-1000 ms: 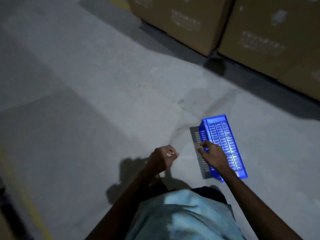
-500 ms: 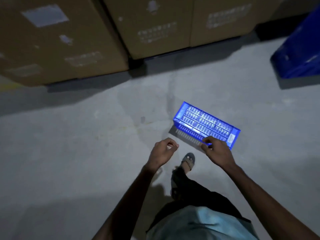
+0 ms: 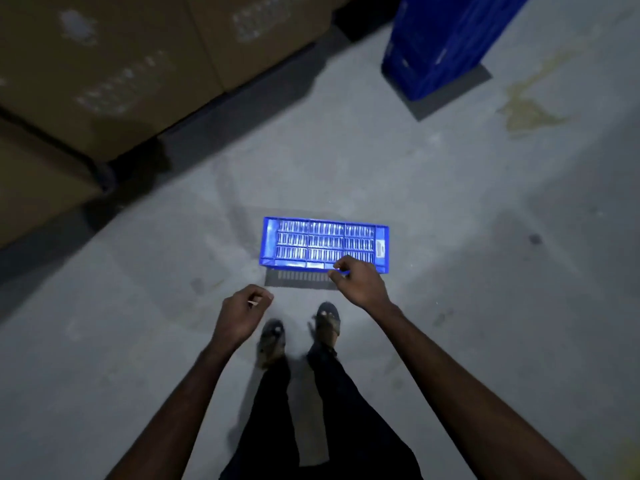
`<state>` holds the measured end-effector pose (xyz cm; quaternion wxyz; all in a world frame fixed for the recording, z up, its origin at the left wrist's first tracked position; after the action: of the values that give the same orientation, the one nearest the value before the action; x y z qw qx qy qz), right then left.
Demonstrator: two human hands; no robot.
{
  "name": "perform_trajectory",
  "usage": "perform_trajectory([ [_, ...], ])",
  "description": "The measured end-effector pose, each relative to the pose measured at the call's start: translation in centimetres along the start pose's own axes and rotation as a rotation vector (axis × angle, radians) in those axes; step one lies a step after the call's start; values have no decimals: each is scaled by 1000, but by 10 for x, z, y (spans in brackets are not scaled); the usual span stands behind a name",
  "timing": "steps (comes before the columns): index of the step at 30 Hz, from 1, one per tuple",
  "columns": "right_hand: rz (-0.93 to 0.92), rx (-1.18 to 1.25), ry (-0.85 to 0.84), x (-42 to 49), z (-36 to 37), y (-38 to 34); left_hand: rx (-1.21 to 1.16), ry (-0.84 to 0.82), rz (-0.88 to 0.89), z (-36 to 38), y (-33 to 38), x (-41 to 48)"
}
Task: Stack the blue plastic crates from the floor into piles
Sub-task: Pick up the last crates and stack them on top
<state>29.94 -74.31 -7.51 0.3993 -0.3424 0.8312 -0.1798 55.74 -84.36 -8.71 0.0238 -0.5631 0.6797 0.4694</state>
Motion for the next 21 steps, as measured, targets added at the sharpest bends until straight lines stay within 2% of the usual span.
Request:
perform_trajectory([
  [4,169,107,141,21,18,51,63,-74,-4,23,-23,55],
  [8,350,309,321,32,53,111,190,-218,-18,67,-71,109],
  [10,408,385,425,38,73,141,241,-228,-49,86,-99,132],
  [14,458,524,696,65,107,207,310,-100,-65,121,-151,181],
  [18,374,560,881,113,137,272,569,62,232,167,-180,220],
  [20,353,519,931,137,149,302,534,189,330,186,-182,232],
  [21,345,493,954,149,155,315,466,271,325,195,-185,237],
])
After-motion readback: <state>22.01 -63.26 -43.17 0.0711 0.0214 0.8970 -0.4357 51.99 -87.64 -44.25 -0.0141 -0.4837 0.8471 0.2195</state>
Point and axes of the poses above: each hand's wrist, its own x-axis towards the middle knuckle, its own z-axis out of the palm, y = z × x, the point moved 5 cm from there along x, towards the middle knuckle, and after that the axes turned 2 degrees about x, right-handed, at the moved point
